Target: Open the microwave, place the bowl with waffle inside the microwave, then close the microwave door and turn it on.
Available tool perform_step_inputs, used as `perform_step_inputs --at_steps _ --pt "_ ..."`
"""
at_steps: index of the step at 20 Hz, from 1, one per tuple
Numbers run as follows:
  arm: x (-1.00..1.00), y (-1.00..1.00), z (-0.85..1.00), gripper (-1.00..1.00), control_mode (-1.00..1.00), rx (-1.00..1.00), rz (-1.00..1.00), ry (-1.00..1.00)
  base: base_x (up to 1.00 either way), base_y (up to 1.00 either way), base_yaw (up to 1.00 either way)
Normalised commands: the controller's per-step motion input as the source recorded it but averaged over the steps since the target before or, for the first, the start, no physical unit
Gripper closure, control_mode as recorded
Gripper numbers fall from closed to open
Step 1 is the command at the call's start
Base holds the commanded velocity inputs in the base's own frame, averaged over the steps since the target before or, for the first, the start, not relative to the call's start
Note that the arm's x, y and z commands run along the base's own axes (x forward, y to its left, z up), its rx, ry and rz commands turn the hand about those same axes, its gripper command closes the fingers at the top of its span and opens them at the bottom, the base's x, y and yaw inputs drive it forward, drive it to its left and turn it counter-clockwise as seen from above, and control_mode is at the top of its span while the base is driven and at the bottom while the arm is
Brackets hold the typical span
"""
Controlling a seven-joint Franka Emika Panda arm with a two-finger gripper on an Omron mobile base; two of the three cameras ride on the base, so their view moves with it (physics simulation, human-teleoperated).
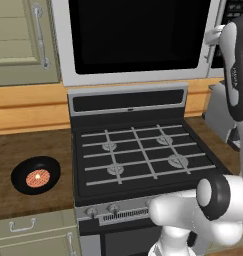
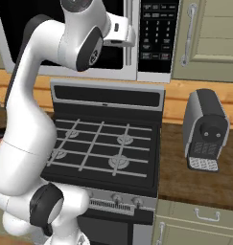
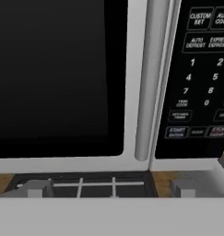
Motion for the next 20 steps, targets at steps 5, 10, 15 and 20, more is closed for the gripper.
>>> perform_step_inputs --at_steps 5,10,15,20 --pt "0.23 -0.26 0.00 -1.00 -1.00 0.00 0.00 0.00 0.00 0.00 0.00" --pt "0.35 -0.24 -0.02 -1.00 -1.00 0.00 0.00 0.00 0.00 0.00 0.00" --pt "0.51 -0.07 -0.05 -1.00 -1.00 0.00 0.00 0.00 0.00 0.00 0.00" --pt "0.50 -0.01 -0.01 -1.00 -1.00 0.00 0.00 0.00 0.00 0.00 0.00"
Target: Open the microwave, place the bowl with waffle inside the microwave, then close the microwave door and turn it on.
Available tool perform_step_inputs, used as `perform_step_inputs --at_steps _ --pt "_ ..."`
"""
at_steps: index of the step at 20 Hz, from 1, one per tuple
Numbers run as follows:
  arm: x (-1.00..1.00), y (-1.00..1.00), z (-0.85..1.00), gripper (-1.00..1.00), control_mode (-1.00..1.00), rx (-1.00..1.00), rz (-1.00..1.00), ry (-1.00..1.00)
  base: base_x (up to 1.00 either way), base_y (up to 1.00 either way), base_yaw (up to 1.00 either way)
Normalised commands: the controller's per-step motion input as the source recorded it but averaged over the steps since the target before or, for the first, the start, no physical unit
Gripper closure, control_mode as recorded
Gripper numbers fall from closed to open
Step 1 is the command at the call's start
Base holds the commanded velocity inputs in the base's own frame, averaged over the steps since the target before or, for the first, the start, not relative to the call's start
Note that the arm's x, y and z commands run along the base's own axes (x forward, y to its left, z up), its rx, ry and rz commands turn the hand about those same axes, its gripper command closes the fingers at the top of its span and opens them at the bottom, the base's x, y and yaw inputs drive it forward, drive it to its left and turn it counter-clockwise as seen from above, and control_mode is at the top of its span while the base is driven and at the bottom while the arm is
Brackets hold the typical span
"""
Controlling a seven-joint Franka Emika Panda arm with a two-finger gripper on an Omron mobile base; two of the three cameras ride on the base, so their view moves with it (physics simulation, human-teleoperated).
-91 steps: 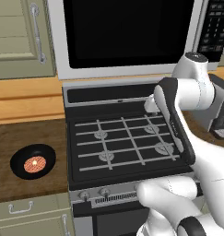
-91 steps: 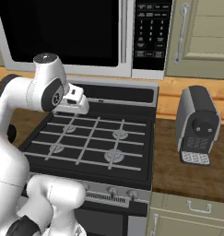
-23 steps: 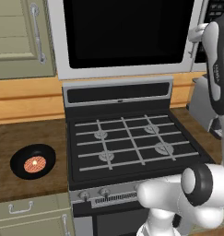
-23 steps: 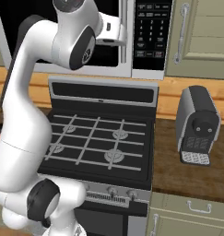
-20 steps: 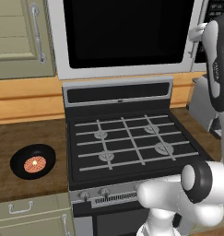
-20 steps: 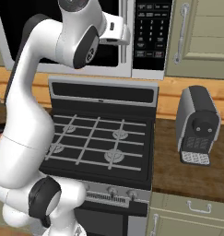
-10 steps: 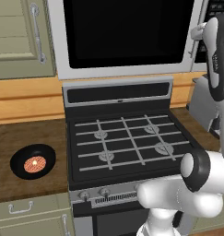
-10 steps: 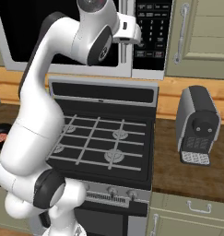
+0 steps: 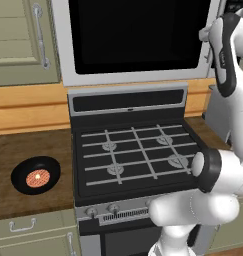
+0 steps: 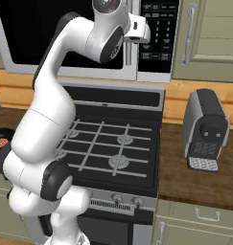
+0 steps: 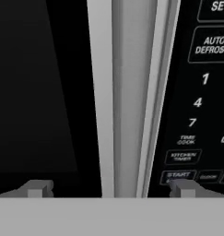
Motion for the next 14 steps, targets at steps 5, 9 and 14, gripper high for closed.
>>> perform_step_inputs --at_steps 5,9,14 --pt "0.42 -0.09 0.00 -1.00 -1.00 0.00 0.00 0.00 0.00 0.00 0.00" --pt "0.43 -0.09 -0.01 -1.00 -1.00 0.00 0.00 0.00 0.00 0.00 0.00" --pt "0.33 -0.21 0.00 -1.00 -1.00 0.00 0.00 0.00 0.00 0.00 0.00"
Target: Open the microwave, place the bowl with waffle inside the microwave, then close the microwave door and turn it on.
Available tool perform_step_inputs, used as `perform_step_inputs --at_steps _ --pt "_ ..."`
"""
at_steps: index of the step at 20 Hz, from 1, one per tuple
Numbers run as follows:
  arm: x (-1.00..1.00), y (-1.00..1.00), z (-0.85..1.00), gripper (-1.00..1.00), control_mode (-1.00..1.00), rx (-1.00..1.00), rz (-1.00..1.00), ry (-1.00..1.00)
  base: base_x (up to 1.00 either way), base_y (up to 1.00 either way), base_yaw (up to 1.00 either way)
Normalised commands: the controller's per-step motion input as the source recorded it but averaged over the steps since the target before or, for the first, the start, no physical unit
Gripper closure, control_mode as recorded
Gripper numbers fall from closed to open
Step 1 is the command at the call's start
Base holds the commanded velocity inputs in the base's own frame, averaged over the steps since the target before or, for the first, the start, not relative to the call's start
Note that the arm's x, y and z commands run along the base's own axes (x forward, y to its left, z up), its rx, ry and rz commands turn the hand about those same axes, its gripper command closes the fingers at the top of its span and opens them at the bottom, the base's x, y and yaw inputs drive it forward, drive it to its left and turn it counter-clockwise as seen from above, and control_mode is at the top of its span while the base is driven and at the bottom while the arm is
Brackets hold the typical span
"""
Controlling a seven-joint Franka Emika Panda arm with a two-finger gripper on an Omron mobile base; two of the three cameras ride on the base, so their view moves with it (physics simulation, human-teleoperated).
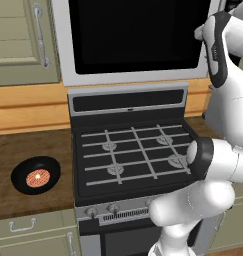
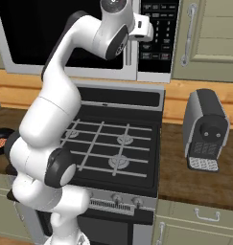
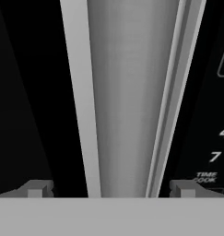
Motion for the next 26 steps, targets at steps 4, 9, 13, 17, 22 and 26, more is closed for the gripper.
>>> perform_step_inputs --at_steps 4,9,13,17,22,26 --pt "0.31 -0.07 -0.16 -1.00 -1.00 0.00 0.01 -0.01 0.00 0.00 0.00" --pt "0.17 0.23 -0.52 1.00 -1.00 -0.02 0.04 -0.12 0.00 0.00 0.00" --pt "0.44 0.34 -0.21 1.00 -1.00 -0.01 0.06 0.00 0.00 0.00 0.00" --pt "0.13 0.61 -0.05 1.00 -1.00 0.00 0.08 0.00 0.00 0.00 0.00" --pt "-0.24 0.96 0.00 1.00 -1.00 0.00 0.09 0.00 0.00 0.00 0.00" --pt "-0.68 1.00 0.06 1.00 -1.00 0.00 0.11 0.00 0.00 0.00 0.00"
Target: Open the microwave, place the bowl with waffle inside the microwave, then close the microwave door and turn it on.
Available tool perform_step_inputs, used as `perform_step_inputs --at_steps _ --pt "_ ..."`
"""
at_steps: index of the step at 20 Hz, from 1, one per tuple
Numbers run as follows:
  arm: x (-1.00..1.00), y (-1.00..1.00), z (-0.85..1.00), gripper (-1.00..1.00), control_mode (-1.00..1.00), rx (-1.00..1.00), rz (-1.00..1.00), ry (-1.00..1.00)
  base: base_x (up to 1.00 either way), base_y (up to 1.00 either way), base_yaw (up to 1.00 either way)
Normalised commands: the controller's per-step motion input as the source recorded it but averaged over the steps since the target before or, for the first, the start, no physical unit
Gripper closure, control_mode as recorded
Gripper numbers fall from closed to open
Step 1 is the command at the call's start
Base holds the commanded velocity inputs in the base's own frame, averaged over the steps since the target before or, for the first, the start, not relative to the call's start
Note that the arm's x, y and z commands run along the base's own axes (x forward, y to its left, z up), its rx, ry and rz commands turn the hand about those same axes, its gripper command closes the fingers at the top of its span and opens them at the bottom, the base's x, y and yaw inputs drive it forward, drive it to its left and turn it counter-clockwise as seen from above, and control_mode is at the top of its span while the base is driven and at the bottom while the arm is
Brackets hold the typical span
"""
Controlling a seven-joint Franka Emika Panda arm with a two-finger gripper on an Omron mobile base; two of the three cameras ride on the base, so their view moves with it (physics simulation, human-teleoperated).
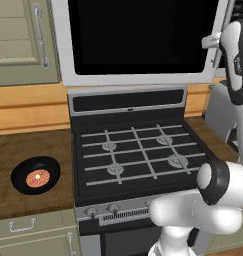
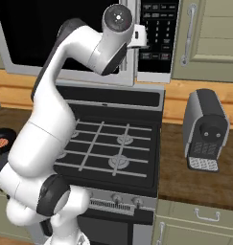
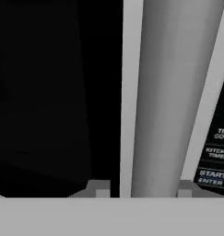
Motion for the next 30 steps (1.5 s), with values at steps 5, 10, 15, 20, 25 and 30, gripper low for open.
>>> perform_step_inputs --at_steps 5,10,15,20,25,30 --pt "-0.68 1.00 0.13 1.00 -1.00 0.00 0.03 -0.04 0.00 0.00 0.00" --pt "-0.71 1.00 0.15 1.00 -1.00 0.00 0.00 -0.04 0.00 0.00 0.00" --pt "-0.68 0.96 0.02 1.00 -1.00 0.00 0.00 0.00 0.00 0.00 0.00" --pt "-0.59 0.97 0.06 1.00 -1.00 0.00 0.00 0.00 0.00 0.00 0.00" --pt "-0.55 1.00 0.01 1.00 -1.00 -0.01 0.00 -0.05 0.00 0.00 0.00" --pt "-0.43 1.00 0.00 1.00 -1.00 -0.03 -0.01 -0.11 0.00 0.00 0.00"
